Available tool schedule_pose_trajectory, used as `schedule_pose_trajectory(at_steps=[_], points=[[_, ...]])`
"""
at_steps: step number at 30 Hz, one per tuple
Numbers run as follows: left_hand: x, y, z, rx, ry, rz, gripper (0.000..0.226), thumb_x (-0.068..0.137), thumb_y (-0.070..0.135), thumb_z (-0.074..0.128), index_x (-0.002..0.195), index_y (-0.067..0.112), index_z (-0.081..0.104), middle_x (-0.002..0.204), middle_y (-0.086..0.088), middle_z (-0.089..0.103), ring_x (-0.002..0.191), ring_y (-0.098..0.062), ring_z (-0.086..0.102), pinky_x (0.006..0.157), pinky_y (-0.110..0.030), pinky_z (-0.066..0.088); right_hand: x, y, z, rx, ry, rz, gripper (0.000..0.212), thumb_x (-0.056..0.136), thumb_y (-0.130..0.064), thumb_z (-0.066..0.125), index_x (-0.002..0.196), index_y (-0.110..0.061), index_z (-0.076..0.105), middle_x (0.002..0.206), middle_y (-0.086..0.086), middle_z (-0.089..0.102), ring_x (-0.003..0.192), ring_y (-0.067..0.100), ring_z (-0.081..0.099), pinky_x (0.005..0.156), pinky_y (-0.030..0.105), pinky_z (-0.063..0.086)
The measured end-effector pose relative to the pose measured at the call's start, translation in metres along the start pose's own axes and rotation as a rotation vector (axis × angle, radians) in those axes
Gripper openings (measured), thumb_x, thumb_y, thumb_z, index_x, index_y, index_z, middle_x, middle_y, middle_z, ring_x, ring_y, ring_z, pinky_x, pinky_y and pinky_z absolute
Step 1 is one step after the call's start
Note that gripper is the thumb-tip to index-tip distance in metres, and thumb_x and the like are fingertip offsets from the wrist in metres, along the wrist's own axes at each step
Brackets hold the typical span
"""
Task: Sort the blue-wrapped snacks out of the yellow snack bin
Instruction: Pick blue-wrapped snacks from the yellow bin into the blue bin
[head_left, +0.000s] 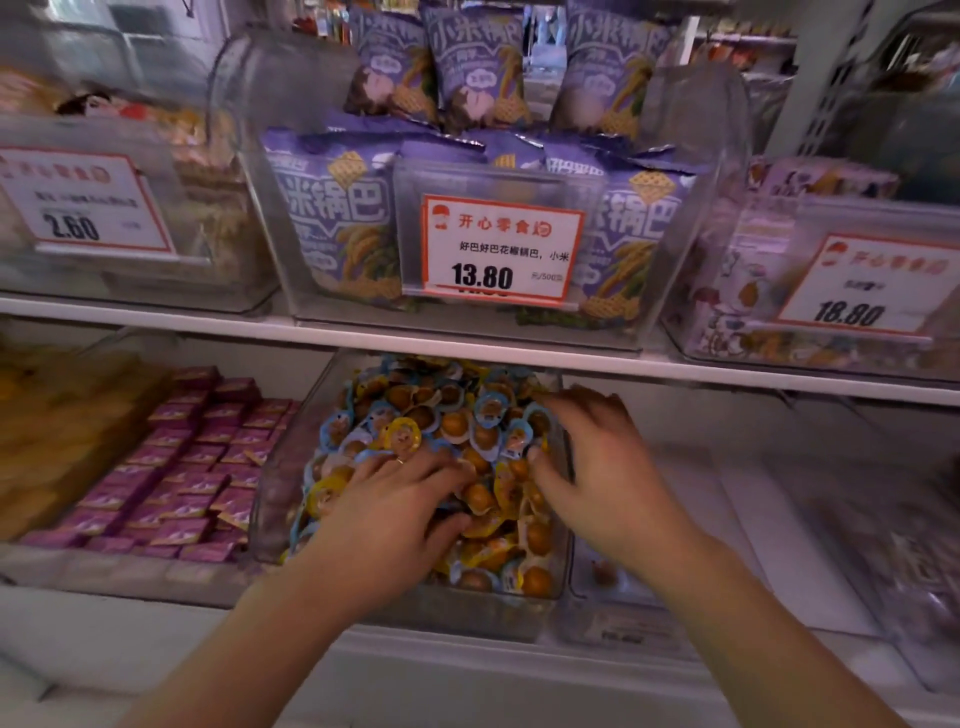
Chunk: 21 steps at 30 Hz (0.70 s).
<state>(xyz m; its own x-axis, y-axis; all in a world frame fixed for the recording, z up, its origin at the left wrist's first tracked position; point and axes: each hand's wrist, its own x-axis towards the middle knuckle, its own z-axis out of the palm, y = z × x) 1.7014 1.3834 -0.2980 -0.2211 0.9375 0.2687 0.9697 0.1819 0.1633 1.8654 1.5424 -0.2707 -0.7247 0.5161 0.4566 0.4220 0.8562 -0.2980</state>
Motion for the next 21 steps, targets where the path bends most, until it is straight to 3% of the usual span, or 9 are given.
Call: schedule_pose_trajectory(at_steps=[1,3,6,9,11,13,15,18,21], points=[[0.001,0.000,0.004,0.011,-0.019,-0.005,0.046,0.093,0.050,0.051,0.138,0.040,0.051,0.136,0.017,0.053,0.121,-0.015,0.055,0.102,-0.037,0.036,0.008,-0.003,0.005,-0.110,-0.107,-0.024,0.063,0.088,-0.043,0.053,0.146,-0.023,0.042,0.143,0.007,0.050,0.139,0.028,0.036,0.120,0.047,0.020],[0.003,-0.005,0.007,0.007,0.007,-0.021,0.046,0.089,0.047,0.059,0.134,0.040,0.055,0.128,0.016,0.059,0.117,-0.016,0.057,0.099,-0.038,0.038,0.022,-0.002,0.012,-0.251,-0.326,-0.007,0.076,0.089,-0.055,0.046,0.156,-0.029,0.020,0.160,0.005,0.029,0.151,0.027,0.011,0.120,0.051,-0.009],[0.007,-0.013,0.002,-0.094,0.055,-0.063,0.036,0.083,0.048,0.058,0.117,0.040,0.068,0.104,0.017,0.066,0.101,-0.010,0.062,0.090,-0.036,0.046,0.038,0.004,0.018,-0.323,-0.457,0.032,0.080,0.087,-0.064,0.042,0.156,-0.033,0.016,0.163,0.004,0.022,0.152,0.028,0.000,0.116,0.051,-0.017],[0.008,-0.023,0.001,-0.346,0.124,-0.193,0.018,0.087,0.042,0.063,0.101,0.038,0.074,0.094,0.020,0.070,0.086,-0.001,0.064,0.081,-0.032,0.054,0.044,0.000,0.018,-0.366,-0.460,0.040,0.068,0.088,-0.061,0.046,0.150,-0.037,0.031,0.156,0.005,0.036,0.149,0.029,0.011,0.119,0.050,-0.005],[0.011,-0.030,0.000,-0.479,0.210,-0.299,0.013,0.091,0.031,0.065,0.095,0.041,0.072,0.090,0.020,0.072,0.083,0.001,0.065,0.075,-0.029,0.057,0.045,-0.004,0.016,-0.348,-0.407,0.026,0.050,0.089,-0.053,0.049,0.136,-0.037,0.051,0.140,0.003,0.052,0.140,0.028,0.032,0.115,0.046,0.022],[0.015,-0.034,-0.003,-0.603,0.316,-0.384,0.022,0.094,0.023,0.062,0.092,0.044,0.068,0.086,0.017,0.073,0.079,-0.002,0.068,0.070,-0.029,0.057,0.045,-0.011,0.017,-0.273,-0.373,-0.026,0.036,0.089,-0.044,0.055,0.123,-0.037,0.062,0.123,0.000,0.064,0.122,0.024,0.054,0.097,0.036,0.043],[0.021,-0.034,-0.005,-0.674,0.410,-0.411,0.023,0.096,0.018,0.059,0.097,0.038,0.069,0.091,0.015,0.073,0.084,-0.004,0.069,0.074,-0.027,0.057,0.044,-0.017,0.017,-0.165,-0.374,-0.074,0.034,0.087,-0.039,0.061,0.121,-0.039,0.065,0.118,-0.001,0.068,0.111,0.023,0.061,0.089,0.031,0.050],[0.027,-0.026,-0.002,-0.554,0.486,-0.335,0.023,0.096,0.013,0.056,0.109,0.024,0.071,0.105,0.004,0.070,0.092,-0.014,0.067,0.080,-0.028,0.053,0.038,-0.018,0.014,-0.009,-0.370,-0.048,0.027,0.088,-0.032,0.066,0.114,-0.036,0.071,0.114,-0.005,0.072,0.104,0.019,0.065,0.088,0.034,0.053],[0.035,-0.013,0.007,-0.383,0.399,-0.239,0.028,0.095,0.012,0.055,0.119,0.019,0.068,0.116,-0.006,0.060,0.094,-0.025,0.064,0.082,-0.030,0.050,0.033,-0.019,0.012,0.047,-0.278,-0.050,0.020,0.087,-0.024,0.066,0.104,-0.030,0.075,0.106,-0.007,0.073,0.098,0.016,0.065,0.083,0.028,0.051]])
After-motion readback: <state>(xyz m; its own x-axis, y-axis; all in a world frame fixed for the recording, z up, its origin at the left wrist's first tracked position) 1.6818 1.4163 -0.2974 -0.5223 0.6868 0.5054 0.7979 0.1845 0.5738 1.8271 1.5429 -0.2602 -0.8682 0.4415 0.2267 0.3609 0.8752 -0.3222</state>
